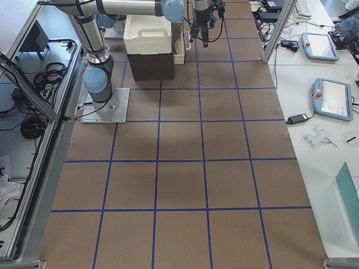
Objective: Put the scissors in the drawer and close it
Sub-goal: 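Push the drawer shut with the left gripper toward the box, then press the left gripper against the handle to seat the drawer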
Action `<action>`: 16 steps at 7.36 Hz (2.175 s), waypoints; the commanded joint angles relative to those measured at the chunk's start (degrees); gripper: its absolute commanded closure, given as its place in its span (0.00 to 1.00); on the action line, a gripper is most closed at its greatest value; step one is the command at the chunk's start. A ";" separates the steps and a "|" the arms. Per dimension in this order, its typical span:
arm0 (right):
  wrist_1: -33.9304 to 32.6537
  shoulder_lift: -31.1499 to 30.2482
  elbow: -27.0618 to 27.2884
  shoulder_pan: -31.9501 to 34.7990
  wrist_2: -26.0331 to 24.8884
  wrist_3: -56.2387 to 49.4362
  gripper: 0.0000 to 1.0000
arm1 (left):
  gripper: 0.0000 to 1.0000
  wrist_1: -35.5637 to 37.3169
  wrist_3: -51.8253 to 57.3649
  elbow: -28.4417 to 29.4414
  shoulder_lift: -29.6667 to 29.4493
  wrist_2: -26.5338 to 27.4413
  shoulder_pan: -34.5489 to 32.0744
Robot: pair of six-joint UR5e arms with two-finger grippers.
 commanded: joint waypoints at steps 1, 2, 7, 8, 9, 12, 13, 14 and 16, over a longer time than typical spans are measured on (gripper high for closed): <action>-1.11 0.04 0.00 0.00 -0.04 0.04 0.00 | 0.00 -1.43 0.00 -1.11 1.18 -0.15 -0.06; -1.12 0.22 0.00 0.00 0.13 -0.23 0.00 | 0.00 -3.44 0.00 -1.29 1.79 -0.15 -0.14; -0.77 0.13 0.00 0.00 -0.21 0.91 0.00 | 0.00 -5.48 -0.09 -3.31 3.38 -1.64 -0.50; -1.03 0.22 0.00 0.00 0.82 0.91 0.00 | 0.00 -5.48 -0.09 -3.31 3.38 -1.65 -0.50; -1.12 0.22 0.00 0.00 0.92 0.83 0.00 | 0.00 -5.75 -0.18 -3.31 3.38 -1.73 -0.58; -1.21 0.05 0.00 0.00 0.14 0.82 0.00 | 0.00 -8.03 -0.27 -3.14 3.99 -1.82 -0.50; -1.30 -0.22 0.00 0.00 -0.13 0.74 0.00 | 0.00 -7.86 -0.35 -2.44 4.08 -2.08 0.11; -2.08 -0.22 0.00 0.00 -0.13 0.91 0.00 | 0.00 -7.94 -0.44 -2.26 4.26 -1.91 0.03; -2.09 0.04 0.00 0.00 -0.13 0.91 0.00 | 0.00 -7.42 -0.35 -2.09 4.52 -1.82 0.29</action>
